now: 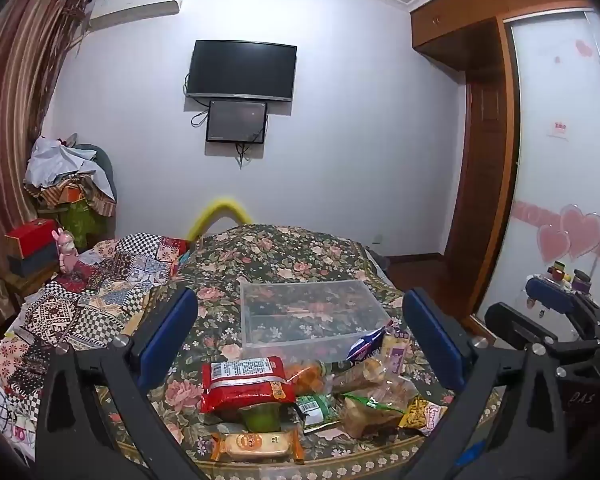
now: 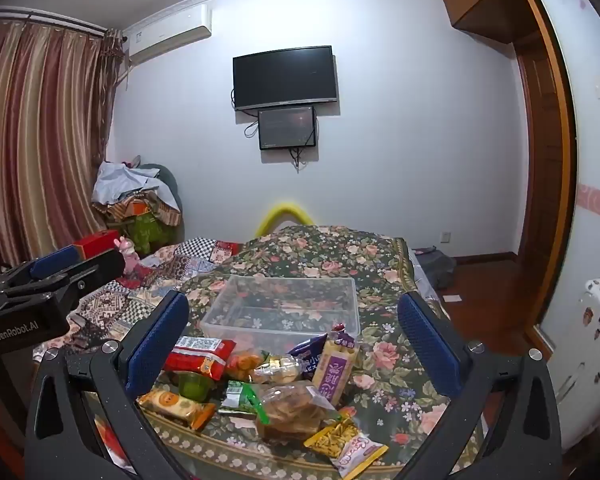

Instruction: Organize snacks

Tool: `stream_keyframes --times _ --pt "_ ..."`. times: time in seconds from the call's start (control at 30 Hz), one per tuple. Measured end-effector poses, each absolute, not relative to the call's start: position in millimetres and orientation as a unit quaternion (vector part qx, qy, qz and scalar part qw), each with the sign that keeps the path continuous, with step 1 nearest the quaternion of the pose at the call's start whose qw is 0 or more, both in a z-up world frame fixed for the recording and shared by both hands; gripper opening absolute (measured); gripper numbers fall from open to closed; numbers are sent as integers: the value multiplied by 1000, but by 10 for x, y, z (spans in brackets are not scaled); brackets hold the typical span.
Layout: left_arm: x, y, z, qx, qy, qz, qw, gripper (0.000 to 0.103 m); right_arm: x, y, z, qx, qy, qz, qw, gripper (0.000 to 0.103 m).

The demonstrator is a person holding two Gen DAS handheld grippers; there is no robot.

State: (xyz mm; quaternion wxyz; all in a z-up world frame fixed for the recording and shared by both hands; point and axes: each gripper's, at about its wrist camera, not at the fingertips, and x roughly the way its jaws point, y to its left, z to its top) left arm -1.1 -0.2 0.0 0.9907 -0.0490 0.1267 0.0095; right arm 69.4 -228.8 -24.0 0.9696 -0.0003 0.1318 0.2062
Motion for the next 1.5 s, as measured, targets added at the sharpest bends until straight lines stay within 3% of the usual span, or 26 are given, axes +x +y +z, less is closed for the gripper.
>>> stream_keyframes --times 1.5 --pt "10 -17 -46 -44 131 5 990 103 668 -2316 -215 5 129 202 971 103"
